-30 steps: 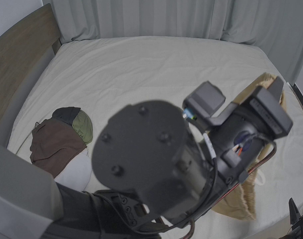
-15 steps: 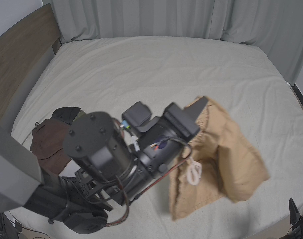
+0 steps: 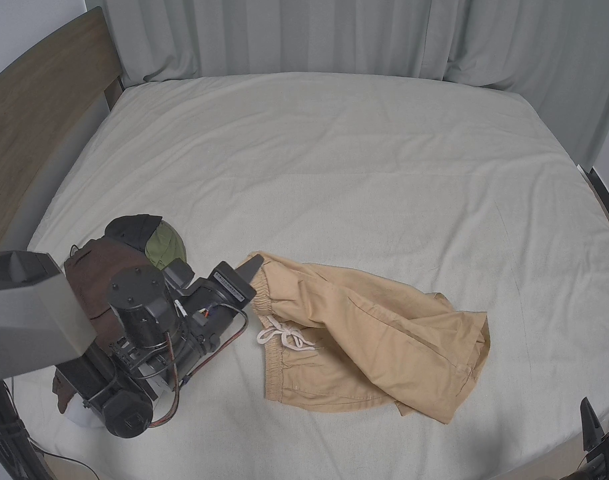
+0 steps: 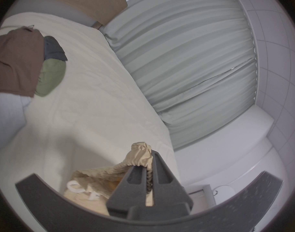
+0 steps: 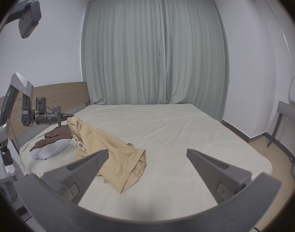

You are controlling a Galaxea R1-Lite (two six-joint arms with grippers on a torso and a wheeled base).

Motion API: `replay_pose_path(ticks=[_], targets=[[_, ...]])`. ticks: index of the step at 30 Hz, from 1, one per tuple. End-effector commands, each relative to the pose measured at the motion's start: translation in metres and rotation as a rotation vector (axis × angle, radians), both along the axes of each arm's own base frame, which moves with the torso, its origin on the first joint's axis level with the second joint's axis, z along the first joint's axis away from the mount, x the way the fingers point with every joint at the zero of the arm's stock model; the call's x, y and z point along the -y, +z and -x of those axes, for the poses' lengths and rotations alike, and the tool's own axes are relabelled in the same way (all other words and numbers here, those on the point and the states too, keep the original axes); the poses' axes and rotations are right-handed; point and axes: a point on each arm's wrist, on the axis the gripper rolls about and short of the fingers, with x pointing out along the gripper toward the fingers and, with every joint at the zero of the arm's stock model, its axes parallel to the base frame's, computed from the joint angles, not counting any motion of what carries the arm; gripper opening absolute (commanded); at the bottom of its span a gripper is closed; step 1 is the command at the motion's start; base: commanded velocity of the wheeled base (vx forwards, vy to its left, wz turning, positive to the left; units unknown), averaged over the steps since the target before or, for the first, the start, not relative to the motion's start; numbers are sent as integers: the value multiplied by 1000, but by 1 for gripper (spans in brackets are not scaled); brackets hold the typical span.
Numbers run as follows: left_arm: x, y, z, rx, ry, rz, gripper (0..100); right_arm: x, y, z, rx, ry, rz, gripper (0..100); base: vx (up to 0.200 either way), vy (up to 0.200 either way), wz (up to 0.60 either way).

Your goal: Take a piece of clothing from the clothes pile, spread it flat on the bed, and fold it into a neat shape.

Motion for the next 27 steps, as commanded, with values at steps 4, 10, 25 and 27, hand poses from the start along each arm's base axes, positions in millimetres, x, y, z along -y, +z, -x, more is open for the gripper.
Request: replay_pose_path(ticks=[4, 10, 25, 27], targets=[[-35, -14, -11, -27, 85, -103, 0, 0, -5, 0, -1, 1, 2, 100, 0, 0, 0], [-46, -20, -13, -35, 99, -150, 0, 0, -5, 0, -1, 1, 2, 100, 0, 0, 0], [-61, -46, -30, -22, 81, -358, 0, 0, -5, 0, -1, 2, 5, 100, 0, 0, 0], [-61, -47, -37, -13, 85, -353, 0, 0, -5, 0, -1, 1, 6, 100, 0, 0, 0]])
